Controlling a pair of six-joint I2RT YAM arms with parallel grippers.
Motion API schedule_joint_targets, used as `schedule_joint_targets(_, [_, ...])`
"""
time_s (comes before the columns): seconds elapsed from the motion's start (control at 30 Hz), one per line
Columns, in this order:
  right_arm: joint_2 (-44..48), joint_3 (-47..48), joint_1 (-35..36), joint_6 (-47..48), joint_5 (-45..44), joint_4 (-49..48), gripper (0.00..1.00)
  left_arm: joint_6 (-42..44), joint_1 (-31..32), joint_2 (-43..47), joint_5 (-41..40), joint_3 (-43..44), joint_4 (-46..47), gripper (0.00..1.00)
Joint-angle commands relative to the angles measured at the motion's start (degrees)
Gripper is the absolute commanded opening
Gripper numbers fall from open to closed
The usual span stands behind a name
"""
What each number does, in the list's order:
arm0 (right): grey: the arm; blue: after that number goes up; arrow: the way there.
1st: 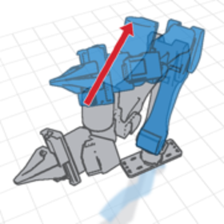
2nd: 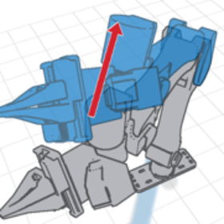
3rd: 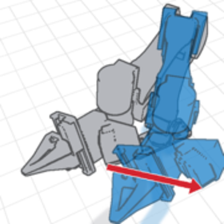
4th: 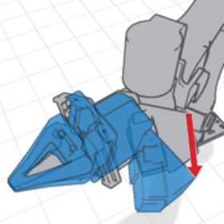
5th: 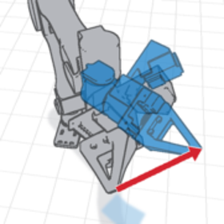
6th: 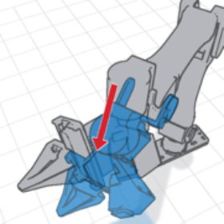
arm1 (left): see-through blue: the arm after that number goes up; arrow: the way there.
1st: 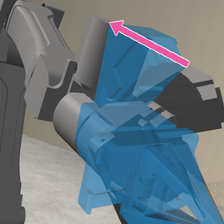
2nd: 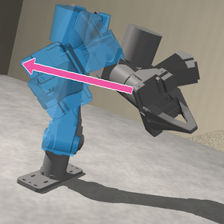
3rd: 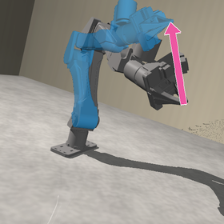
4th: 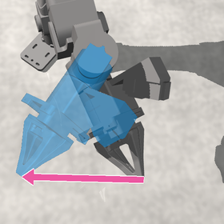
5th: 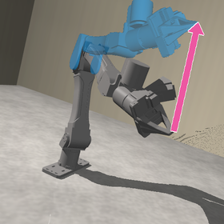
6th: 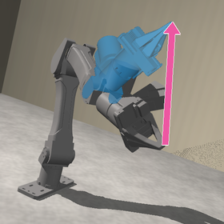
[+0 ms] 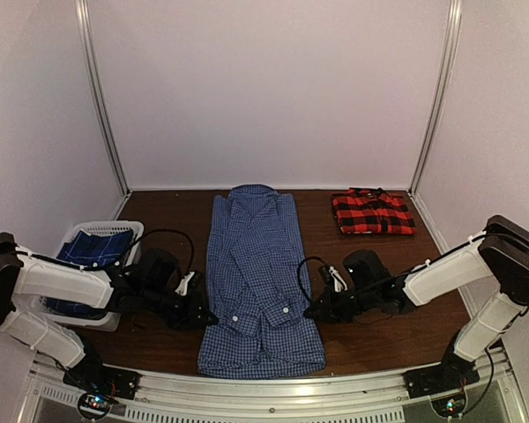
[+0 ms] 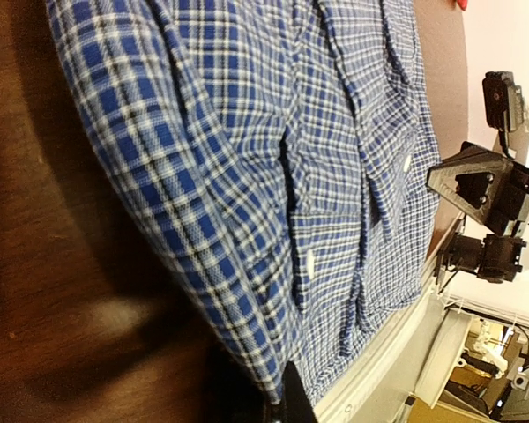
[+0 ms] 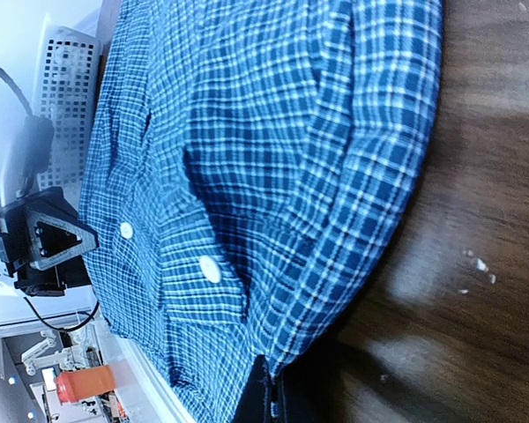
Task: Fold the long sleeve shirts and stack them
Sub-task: Pick up the rectangle-folded shirt from the center of the board, then fold the rectangle-folded shirt at the center of the board.
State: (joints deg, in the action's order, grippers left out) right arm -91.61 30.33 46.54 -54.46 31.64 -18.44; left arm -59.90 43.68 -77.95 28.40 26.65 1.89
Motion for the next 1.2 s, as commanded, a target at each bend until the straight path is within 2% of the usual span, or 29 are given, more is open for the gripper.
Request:
schedule_joint_targets(0.0, [2.41,2.31,0.3,-0.7,0.58,-0.08,0.0,-1.93,-0.81,2.43,2.34,1.19,3.74,0.0])
schedule_joint_targets(0.23, [2.92,5.29,-0.24,-1.11,-0.05,-0.33,0.0,-5.8,-3.65,4.54,4.39,-0.05,9.64,0.0])
schedule_joint_targets(0.47, [0.69,9.75,-4.17,-0.38,-0.38,-1.13,0.0,-8.57,-9.47,3.27,5.84,0.59,15.93,0.0])
schedule_joint_targets(0.8, [-10.12,20.91,-10.28,1.85,0.11,-2.84,0.0,-6.9,-16.24,-9.08,5.47,10.36,18.35,0.0])
schedule_joint_targets(1.03, [-17.41,28.44,-12.86,2.64,-1.12,-0.72,0.0,-8.25,-17.53,-16.53,1.21,15.09,20.09,0.0])
schedule_joint_targets(1.17, [-19.94,29.69,-14.07,2.27,-1.0,-1.12,0.0,-6.63,-17.75,-19.33,-0.57,18.12,18.58,0.0])
